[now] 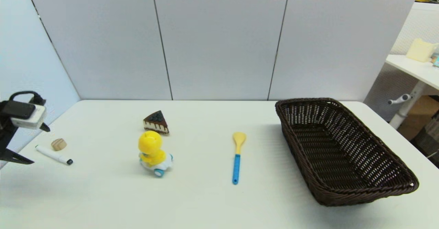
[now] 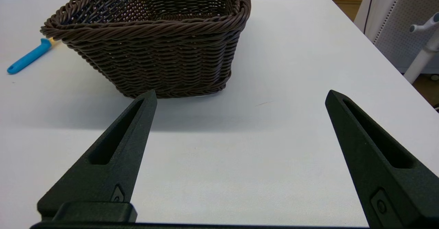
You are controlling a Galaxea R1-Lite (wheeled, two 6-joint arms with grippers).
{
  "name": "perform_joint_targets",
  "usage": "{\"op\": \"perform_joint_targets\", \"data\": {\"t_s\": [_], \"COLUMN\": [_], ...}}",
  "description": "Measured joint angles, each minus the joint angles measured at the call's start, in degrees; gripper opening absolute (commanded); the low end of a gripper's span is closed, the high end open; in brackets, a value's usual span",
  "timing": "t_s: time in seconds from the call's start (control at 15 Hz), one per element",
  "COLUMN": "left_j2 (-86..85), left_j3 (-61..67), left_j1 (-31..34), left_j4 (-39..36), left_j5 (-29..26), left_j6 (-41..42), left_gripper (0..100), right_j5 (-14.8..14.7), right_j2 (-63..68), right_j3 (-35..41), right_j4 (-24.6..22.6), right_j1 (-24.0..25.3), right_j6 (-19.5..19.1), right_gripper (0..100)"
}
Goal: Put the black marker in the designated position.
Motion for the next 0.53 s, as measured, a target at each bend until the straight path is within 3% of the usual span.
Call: {"op": "perform_joint_targets", "data": {"t_s": [0.27, 0.53], "left_j2": [-12.3, -21.3], "left_j3": [0.3, 3.3], "left_j1": [-3.4, -15.7], "left_j4": [0.0, -4.6], "left_j5": [-9.0, -9.1], "left_j6": [-23.8, -47.2], "left_gripper": [100, 100], "right_j5": [0.0, 0.0], "right_j2": [0.0, 0.0], "right_j3": [0.0, 0.0], "right_j4": [0.0, 0.0], "right_j1": [0.0, 0.0], "right_j6": [0.0, 0.0], "right_gripper": [100, 100]}}
